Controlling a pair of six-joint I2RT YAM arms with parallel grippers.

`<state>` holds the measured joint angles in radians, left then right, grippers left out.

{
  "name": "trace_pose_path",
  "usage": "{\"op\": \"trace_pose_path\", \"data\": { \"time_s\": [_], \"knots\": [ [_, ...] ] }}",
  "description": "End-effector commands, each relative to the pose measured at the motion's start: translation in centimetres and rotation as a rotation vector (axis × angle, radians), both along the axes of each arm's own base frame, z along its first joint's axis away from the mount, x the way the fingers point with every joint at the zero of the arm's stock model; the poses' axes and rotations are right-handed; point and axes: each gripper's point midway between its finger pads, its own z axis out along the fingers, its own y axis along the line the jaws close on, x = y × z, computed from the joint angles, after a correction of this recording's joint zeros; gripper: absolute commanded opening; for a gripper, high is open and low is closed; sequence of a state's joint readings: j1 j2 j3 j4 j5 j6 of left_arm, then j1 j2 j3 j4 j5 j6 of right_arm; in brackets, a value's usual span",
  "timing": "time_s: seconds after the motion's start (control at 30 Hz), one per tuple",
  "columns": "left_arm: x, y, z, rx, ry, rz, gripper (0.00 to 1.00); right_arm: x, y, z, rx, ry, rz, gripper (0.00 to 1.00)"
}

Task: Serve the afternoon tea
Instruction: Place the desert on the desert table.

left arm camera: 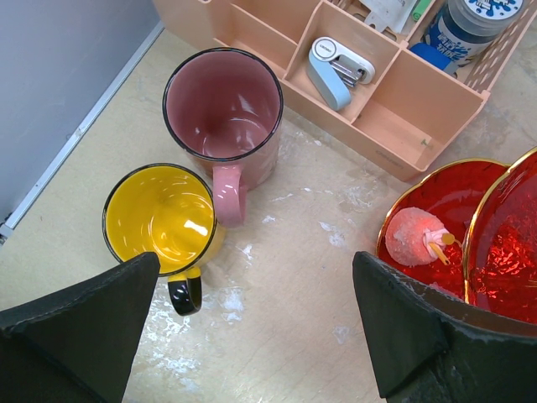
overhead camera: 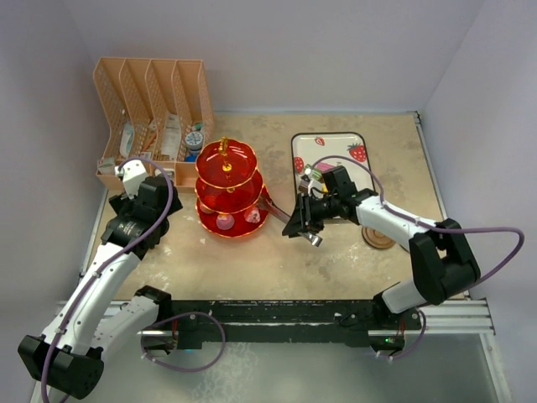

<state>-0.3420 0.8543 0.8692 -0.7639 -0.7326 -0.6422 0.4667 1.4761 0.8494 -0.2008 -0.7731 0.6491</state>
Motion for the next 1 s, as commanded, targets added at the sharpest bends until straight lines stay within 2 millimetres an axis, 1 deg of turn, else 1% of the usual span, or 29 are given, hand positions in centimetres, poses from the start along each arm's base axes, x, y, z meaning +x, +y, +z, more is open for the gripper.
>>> {"op": "trace_pose_path", "data": {
  "time_s": [0.0, 0.13, 0.2, 0.23, 0.43, 0.57, 0.63, 0.67, 0.83, 0.97],
  "knots": [
    [0.6, -0.1, 1.3, -0.003, -0.050, 0.002, 0.95, 1.5, 1.1, 1.5, 0.038, -0.068, 0.008, 0.38],
    [0.6, -0.1, 1.3, -0.003, -0.050, 0.003, 0.95, 1.7, 1.1, 1.1, 0.031, -0.067, 0.006, 0.39],
    [0.6, -0.1, 1.3, -0.001, -0.048, 0.002, 0.95, 2.4, 1.5, 2.1, 0.045, -0.093, 0.006, 0.39],
    [0.6, -0.1, 1.3, -0.002, -0.049, 0.002, 0.95, 2.5, 1.6, 2.2, 0.052, -0.095, 0.008, 0.39],
    [0.7, -0.1, 1.2, 0.000, -0.044, 0.002, 0.95, 2.9, 1.8, 2.9, 0.070, -0.119, -0.004, 0.39],
    [0.7, -0.1, 1.1, 0.000, -0.042, 0.002, 0.95, 3.5, 1.4, 2.6, 0.038, -0.138, -0.055, 0.40],
    [0.7, -0.1, 1.1, 0.001, -0.042, 0.003, 0.95, 3.8, 1.4, 3.0, 0.041, -0.155, -0.069, 0.40],
    [0.7, -0.1, 1.1, 0.000, -0.041, 0.001, 0.95, 3.4, 1.2, 2.7, 0.040, -0.147, -0.071, 0.39],
    [0.8, -0.2, 1.0, 0.001, -0.037, -0.001, 0.95, 3.1, 1.1, 3.5, 0.060, -0.180, -0.065, 0.38],
    [0.7, -0.1, 1.2, 0.000, -0.044, 0.002, 0.94, 3.1, 0.1, 3.8, 0.017, -0.212, -0.115, 0.37]
  ]
}}
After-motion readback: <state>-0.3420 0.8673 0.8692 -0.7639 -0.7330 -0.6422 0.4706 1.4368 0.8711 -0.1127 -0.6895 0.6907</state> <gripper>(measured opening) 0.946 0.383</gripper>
